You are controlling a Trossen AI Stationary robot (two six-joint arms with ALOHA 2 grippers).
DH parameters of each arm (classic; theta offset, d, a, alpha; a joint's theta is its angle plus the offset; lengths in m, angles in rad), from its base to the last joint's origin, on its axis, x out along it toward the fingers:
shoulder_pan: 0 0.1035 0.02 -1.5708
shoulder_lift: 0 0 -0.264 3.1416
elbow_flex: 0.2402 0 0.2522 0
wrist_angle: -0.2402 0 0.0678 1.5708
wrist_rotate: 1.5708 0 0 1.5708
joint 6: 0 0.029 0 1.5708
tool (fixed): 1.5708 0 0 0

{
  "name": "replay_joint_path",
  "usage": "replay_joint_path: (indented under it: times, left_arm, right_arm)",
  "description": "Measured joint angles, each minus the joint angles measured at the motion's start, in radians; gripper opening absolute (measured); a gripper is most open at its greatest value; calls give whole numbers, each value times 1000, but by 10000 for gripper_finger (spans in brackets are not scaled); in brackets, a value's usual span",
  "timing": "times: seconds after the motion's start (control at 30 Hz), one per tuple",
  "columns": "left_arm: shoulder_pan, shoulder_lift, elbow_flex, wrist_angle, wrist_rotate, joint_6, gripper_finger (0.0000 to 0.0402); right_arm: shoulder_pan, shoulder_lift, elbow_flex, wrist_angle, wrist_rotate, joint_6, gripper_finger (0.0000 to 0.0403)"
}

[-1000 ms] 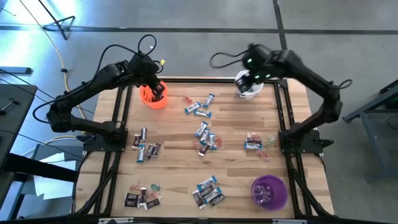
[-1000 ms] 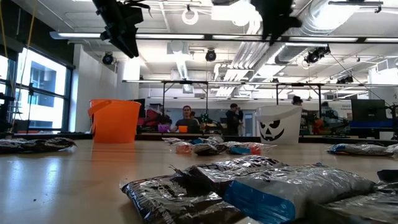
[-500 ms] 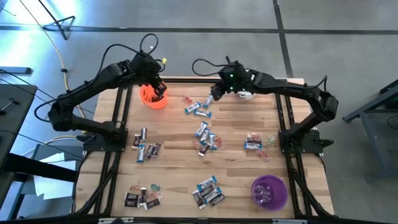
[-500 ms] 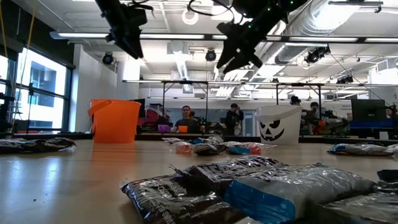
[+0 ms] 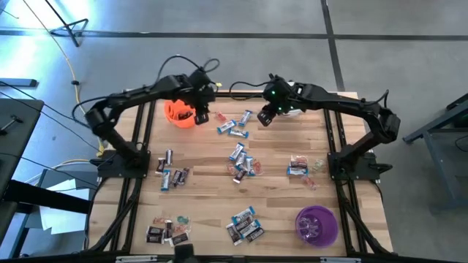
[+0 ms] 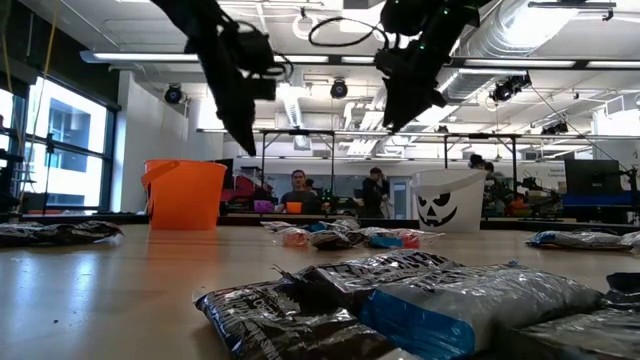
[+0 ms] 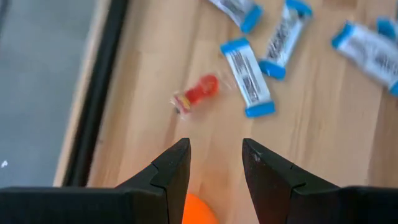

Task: Sort candy
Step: Put the red gummy into the white bucket

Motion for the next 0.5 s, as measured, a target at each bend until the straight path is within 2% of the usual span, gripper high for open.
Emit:
replay_joint_path:
  times: [0.17,0.37,0.5]
  left_arm:
    - [2,95,0,9,10,188,133]
    - [-3,180,0,61,-120,219,133]
    - [-3,211,3,129,-156,229,133]
  right_arm:
    - [0,0,0,-69,50,-43,144]
    - [-7,0,0,-110,75,-66,144]
    - [-19,0,0,-115,75,-94,144]
